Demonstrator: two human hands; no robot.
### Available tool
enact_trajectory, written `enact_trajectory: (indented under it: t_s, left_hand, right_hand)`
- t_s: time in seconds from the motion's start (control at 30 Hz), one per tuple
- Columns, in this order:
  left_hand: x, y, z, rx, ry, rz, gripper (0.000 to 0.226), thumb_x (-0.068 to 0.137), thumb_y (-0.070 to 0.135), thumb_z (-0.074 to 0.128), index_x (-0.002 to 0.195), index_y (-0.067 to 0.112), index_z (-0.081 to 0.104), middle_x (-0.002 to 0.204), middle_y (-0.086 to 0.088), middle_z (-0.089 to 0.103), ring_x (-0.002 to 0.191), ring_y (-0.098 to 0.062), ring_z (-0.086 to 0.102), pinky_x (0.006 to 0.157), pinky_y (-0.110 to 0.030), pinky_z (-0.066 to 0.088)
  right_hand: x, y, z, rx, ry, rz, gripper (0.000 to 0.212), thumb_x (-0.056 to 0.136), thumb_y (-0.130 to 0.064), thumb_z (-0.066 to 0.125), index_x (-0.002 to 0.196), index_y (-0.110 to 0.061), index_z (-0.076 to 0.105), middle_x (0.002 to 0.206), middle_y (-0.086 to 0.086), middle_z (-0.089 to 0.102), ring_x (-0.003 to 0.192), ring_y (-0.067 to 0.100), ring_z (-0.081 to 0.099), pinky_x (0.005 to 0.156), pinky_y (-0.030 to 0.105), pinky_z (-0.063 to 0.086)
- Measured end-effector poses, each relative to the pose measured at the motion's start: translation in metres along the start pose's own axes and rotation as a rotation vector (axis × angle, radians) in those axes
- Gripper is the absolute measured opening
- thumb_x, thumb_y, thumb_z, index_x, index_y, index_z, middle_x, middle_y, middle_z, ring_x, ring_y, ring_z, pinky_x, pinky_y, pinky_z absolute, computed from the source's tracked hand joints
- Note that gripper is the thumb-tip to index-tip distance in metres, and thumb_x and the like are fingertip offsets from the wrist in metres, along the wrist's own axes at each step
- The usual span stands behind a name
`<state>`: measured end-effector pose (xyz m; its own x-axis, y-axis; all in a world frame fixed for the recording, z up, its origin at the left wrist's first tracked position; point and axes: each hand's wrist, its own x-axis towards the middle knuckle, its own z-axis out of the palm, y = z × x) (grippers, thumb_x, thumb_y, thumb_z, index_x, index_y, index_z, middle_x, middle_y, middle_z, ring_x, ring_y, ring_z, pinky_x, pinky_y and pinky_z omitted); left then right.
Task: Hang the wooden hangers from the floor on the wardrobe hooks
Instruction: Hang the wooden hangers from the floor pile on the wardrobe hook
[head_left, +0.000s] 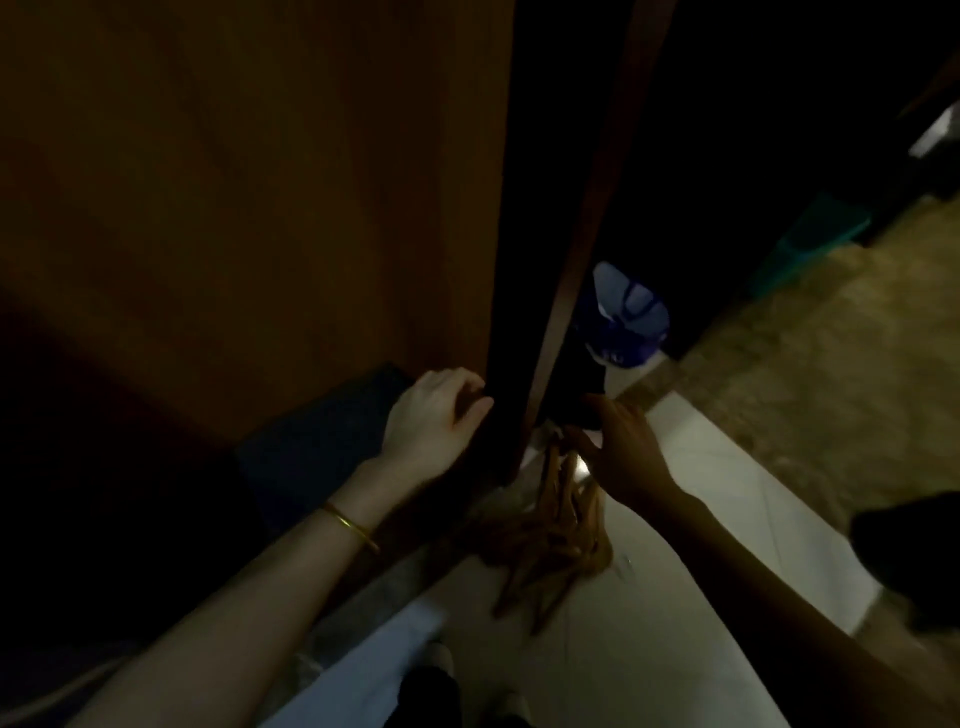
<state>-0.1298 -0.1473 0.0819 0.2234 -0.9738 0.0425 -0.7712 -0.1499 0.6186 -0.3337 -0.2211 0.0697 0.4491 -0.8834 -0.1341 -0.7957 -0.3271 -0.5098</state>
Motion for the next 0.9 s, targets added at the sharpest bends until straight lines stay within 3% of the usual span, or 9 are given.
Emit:
enact_trajectory:
  t_s: [0.2,0.37,0.5,0.57,0.7,0.9]
  left_hand:
    - [0.004,-0.052,0.119,-0.16,-0.181,-0.052,0.023,0.092,0.031,0.049,0.111,0.02,0.056,0.101,0.003,0.061,0.092,-0.013,0.057,0.08,-0.035,0.051]
    - [0.004,-0.133,0.251,-0.145,-0.244,-0.046,0.02,0.091,0.029,0.051,0.107,0.021,0.058,0.098,0.005,0.061,0.09,-0.01,0.058,0.072,-0.023,0.046]
    - [0.012,-0.213,0.363,-0.118,-0.307,-0.067,0.019,0.091,0.032,0.049,0.107,0.025,0.057,0.105,0.003,0.061,0.096,-0.012,0.057,0.078,-0.03,0.047]
    - [0.016,-0.253,0.417,-0.116,-0.33,-0.051,0.019,0.091,0.029,0.049,0.107,0.022,0.057,0.106,0.001,0.062,0.097,-0.014,0.057,0.076,-0.027,0.045]
    - [0.034,-0.327,0.511,-0.125,-0.352,-0.046,0.021,0.091,0.027,0.05,0.11,0.02,0.056,0.106,0.0,0.062,0.098,-0.015,0.058,0.076,-0.026,0.044]
    - [0.053,-0.39,0.625,-0.188,-0.391,-0.118,0.025,0.086,0.016,0.058,0.111,0.01,0.056,0.109,-0.006,0.063,0.103,-0.022,0.059,0.088,-0.031,0.046]
  right_hand:
    - [-0.014,0.094,0.091,0.035,0.002,0.238,0.039,0.093,-0.029,0.05,0.127,-0.009,0.049,0.124,0.012,0.058,0.114,0.028,0.05,0.089,0.038,0.043]
    - [-0.003,0.182,0.227,0.129,-0.033,0.368,0.05,0.093,-0.027,0.051,0.135,-0.003,0.039,0.115,0.012,0.062,0.091,0.024,0.061,0.078,0.035,0.051]
    - [0.019,0.256,0.349,0.204,0.01,0.366,0.018,0.091,-0.02,0.052,0.103,-0.01,0.06,0.1,0.007,0.064,0.087,0.021,0.061,0.08,0.042,0.053]
    - [0.034,0.293,0.405,0.246,0.054,0.341,0.015,0.09,-0.016,0.054,0.102,-0.013,0.06,0.1,-0.003,0.059,0.087,0.013,0.056,0.081,0.035,0.051]
    - [0.064,0.355,0.498,0.312,0.016,0.385,0.02,0.091,-0.017,0.052,0.111,-0.014,0.054,0.105,-0.004,0.055,0.095,0.011,0.055,0.084,0.027,0.046]
    - [0.105,0.41,0.579,0.436,-0.001,0.463,0.027,0.093,-0.016,0.049,0.12,-0.011,0.05,0.119,0.005,0.058,0.091,0.008,0.054,0.068,0.013,0.043]
